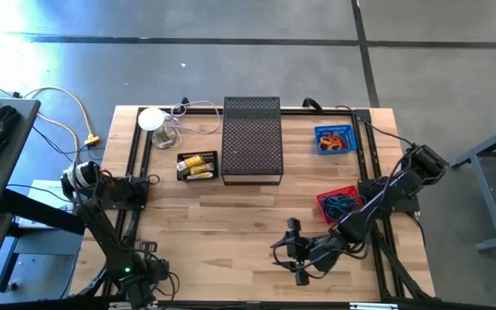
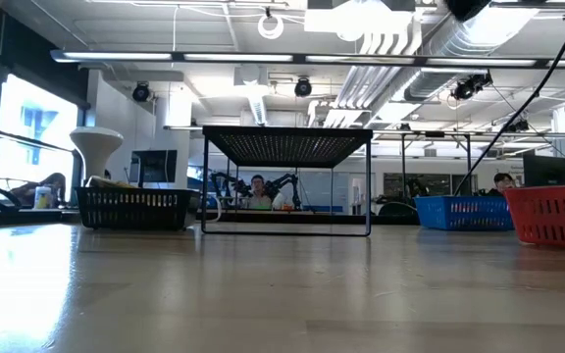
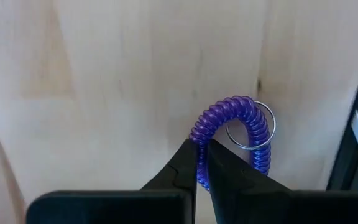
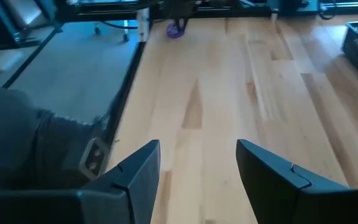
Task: Pick & Place Office Desk Supplies
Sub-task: Put the violet spring keychain into the blue bin
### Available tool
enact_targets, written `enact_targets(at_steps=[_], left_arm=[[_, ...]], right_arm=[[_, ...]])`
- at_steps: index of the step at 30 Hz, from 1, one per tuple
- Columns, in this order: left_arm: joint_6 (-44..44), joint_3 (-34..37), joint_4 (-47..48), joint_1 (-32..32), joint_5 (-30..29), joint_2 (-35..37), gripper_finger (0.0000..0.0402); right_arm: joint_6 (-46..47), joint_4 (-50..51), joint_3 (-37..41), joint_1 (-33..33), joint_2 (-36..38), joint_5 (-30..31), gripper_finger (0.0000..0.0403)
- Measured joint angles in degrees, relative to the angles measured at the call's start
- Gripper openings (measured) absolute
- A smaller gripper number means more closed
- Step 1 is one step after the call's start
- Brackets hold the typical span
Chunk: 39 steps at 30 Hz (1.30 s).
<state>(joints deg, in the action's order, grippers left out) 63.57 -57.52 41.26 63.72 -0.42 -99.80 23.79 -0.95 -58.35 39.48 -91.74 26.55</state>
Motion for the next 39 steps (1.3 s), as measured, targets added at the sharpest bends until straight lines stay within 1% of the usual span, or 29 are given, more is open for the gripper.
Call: enact_targets(at_steps=[2, 3, 5, 7, 12, 15, 18, 19, 21, 23, 25, 27, 30, 32, 36, 39], left_arm=[[-1.7, -1.11, 1.44, -1.49, -1.68, -0.1, 0.0015], [-2.76, -1.62, 2.24, -2.38, -4.56, -0.14, 0.0015], [-4.91, -2.73, 3.7, -4.53, -12.84, -0.33, 0.0015], [-8.04, -4.14, 3.23, -6.79, -22.16, -0.53, 0.0015], [-15.84, -9.09, 2.15, -11.66, -41.23, -0.31, 0.0014], [-22.43, -10.73, -3.97, -14.32, -51.3, -0.25, 0.0014], [-30.74, -10.71, -13.44, -16.66, -57.93, -0.25, 0.0014], [-32.73, -10.71, -16.53, -17.56, -58.89, -0.3, 0.0014], [-36.65, -10.71, -22.27, -19.51, -58.99, -0.38, 0.0014], [-40.82, -10.71, -26.61, -21.2, -57.96, -0.44, 0.0014], [-43.16, -10.71, -29.74, -22.48, -56.71, -0.42, 0.0014], [-43.67, -10.71, -30.21, -23.2, -56.55, -0.42, 0.0014], [-43.8, -10.71, -29.98, -23.53, -56.96, -0.42, 0.0014], [-43.8, -10.71, -30.18, -23.53, -56.94, -0.58, 0.0014], [-44.57, -10.68, -31.54, -23.53, -58.04, -1.19, 0.0014], [-45.83, -10.66, -32.47, -23.53, -58.36, -1.42, 0.0014]], right_arm=[[0.06, -1.06, 0.0, -1.15, -0.64, 0.06, 0.0199], [0.24, -1.91, 0.0, -1.75, -0.96, 0.07, 0.0199], [0.48, -3.09, 0.0, -3.15, -1.66, 0.07, 0.0199], [1.06, -3.74, 0.0, -4.36, -2.65, -0.48, 0.0199], [3.48, -4.17, 0.0, -6.95, -5.91, -7.39, 0.0199], [2.98, -5.63, 0.0, -7.88, -7.88, -8.59, 0.0199], [0.82, -10.07, 0.0, -8.97, -9.91, -8.57, 0.0199], [0.04, -11.57, 0.0, -9.32, -10.56, -8.52, 0.0199], [-1.36, -15.92, 0.0, -10.05, -11.8, -8.35, 0.0199], [-1.07, -18.89, 0.0, -10.65, -12.73, -6.1, 0.0199], [0.54, -20.67, 0.0, -11.29, -13.33, -4.84, 0.0199], [0.94, -22.51, 0.0, -11.88, -13.64, -6.56, 0.0199], [-2.11, -25.18, -0.02, -11.96, -13.64, -10.6, 0.0199], [-2.93, -25.63, -0.02, -11.8, -13.63, -10.75, 0.0199], [-3.06, -25.64, -0.04, -11.89, -13.64, -8.13, 0.0199], [-3.04, -26.05, -0.04, -12.58, -13.64, -8.63, 0.0199]])
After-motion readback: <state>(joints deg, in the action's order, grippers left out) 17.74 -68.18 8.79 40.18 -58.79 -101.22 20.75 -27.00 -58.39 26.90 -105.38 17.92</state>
